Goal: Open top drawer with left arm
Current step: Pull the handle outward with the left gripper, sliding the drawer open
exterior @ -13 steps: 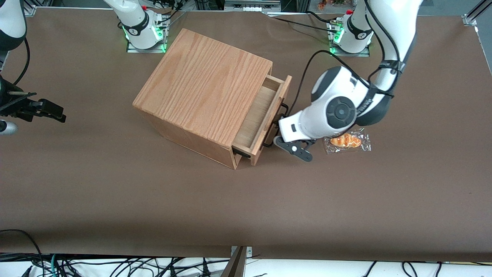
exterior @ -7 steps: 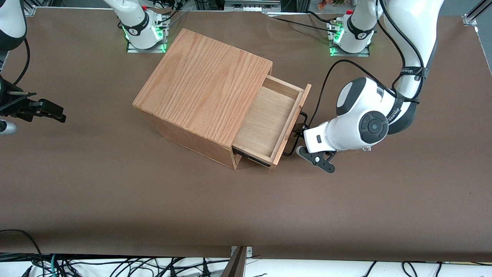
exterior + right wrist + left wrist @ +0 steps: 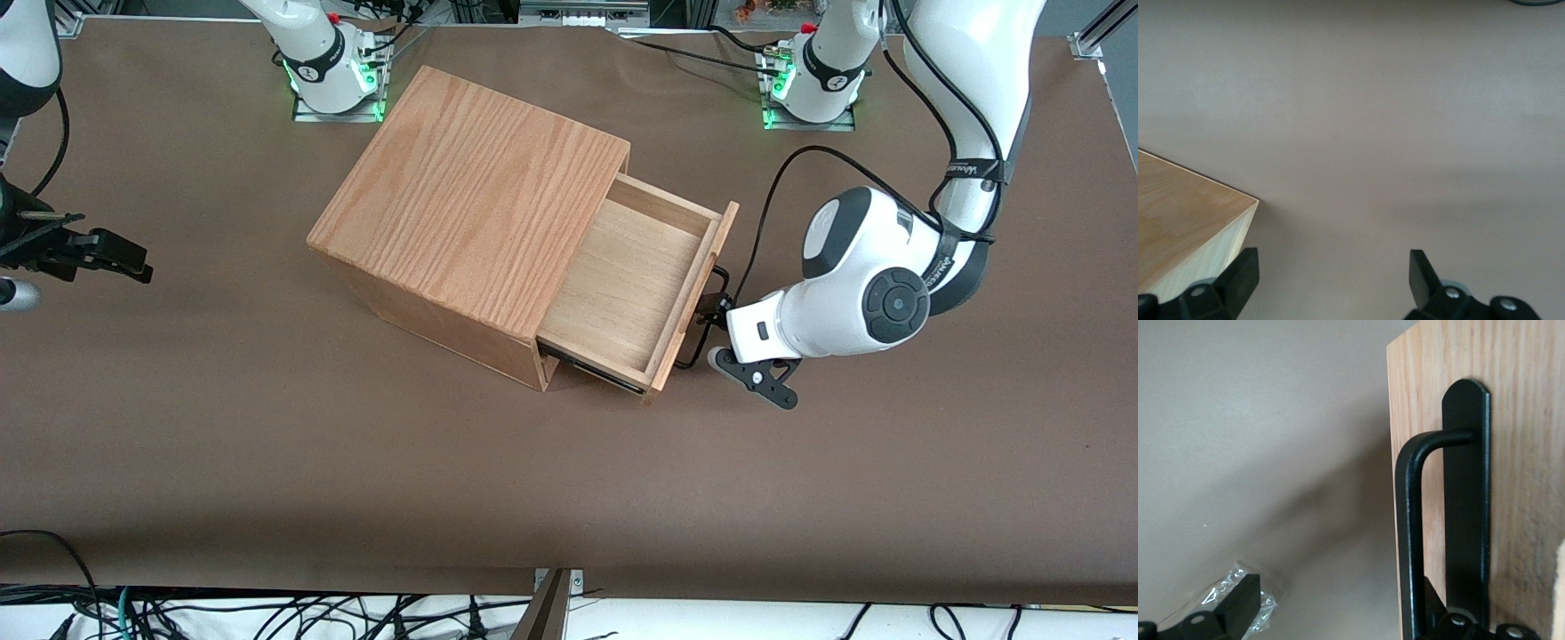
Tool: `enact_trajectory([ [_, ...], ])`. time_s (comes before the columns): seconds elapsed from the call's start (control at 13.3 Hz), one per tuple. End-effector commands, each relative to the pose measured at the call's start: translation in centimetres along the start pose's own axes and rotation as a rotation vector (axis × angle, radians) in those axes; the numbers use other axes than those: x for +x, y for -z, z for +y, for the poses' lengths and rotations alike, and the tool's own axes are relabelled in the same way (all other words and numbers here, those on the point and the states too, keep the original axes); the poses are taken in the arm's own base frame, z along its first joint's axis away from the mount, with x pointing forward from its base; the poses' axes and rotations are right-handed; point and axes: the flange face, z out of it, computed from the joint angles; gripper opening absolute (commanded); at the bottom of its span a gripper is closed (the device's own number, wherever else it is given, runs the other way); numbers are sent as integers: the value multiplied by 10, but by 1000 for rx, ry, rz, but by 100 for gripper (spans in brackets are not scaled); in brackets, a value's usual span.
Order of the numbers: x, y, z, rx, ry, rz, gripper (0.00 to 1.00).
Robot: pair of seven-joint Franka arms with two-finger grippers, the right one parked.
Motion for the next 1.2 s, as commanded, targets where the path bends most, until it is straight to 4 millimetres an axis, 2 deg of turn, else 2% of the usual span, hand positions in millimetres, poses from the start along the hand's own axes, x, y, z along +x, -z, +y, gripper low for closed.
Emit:
enact_trajectory([
  [0.0, -4, 15, -26, 51, -61, -3, 100],
  [0.3, -7, 17, -36, 50, -66, -1, 100],
  [0.75, -8, 19, -34, 40, -63, -14, 100],
  [0.97, -14, 33, -25, -22, -51, -21, 100],
  [1.12, -20, 45, -28, -93, -23, -9, 100],
])
